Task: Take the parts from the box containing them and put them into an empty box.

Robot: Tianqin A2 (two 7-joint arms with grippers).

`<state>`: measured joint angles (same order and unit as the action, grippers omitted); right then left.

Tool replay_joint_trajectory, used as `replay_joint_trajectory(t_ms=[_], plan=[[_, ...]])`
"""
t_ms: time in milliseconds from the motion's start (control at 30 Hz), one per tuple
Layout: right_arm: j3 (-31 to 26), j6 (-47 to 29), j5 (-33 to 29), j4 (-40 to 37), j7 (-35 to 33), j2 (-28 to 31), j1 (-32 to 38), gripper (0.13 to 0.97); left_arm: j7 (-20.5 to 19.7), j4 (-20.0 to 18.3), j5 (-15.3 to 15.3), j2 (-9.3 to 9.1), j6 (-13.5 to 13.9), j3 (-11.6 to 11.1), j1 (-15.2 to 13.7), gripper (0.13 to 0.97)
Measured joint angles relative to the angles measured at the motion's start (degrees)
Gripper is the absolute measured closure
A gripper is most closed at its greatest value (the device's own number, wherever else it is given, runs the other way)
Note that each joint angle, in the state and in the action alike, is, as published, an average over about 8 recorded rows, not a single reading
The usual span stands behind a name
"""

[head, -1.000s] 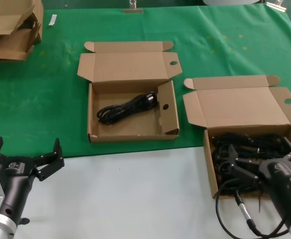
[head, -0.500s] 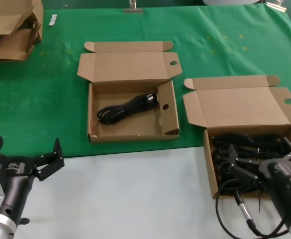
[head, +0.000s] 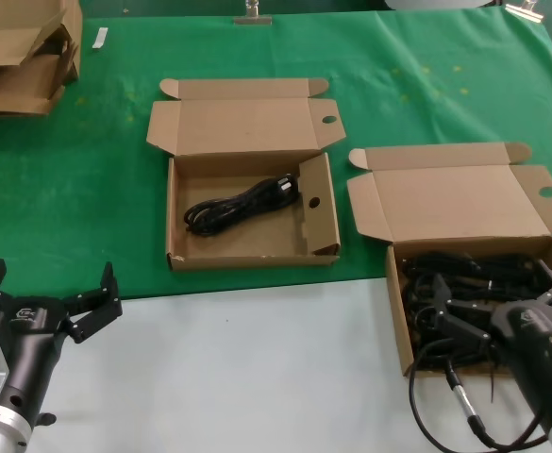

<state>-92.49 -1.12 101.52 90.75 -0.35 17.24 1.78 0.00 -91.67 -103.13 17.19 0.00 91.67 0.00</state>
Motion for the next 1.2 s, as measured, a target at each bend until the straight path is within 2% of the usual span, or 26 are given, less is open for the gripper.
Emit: replay_joint_trajectory(t_ms=[1200], plan=[[0.0, 0.0, 0.0, 0.0, 0.0, 0.0, 0.0, 0.129, 0.0, 0.0, 0.0, 0.00, 0.0, 0.0, 0.0, 0.132]])
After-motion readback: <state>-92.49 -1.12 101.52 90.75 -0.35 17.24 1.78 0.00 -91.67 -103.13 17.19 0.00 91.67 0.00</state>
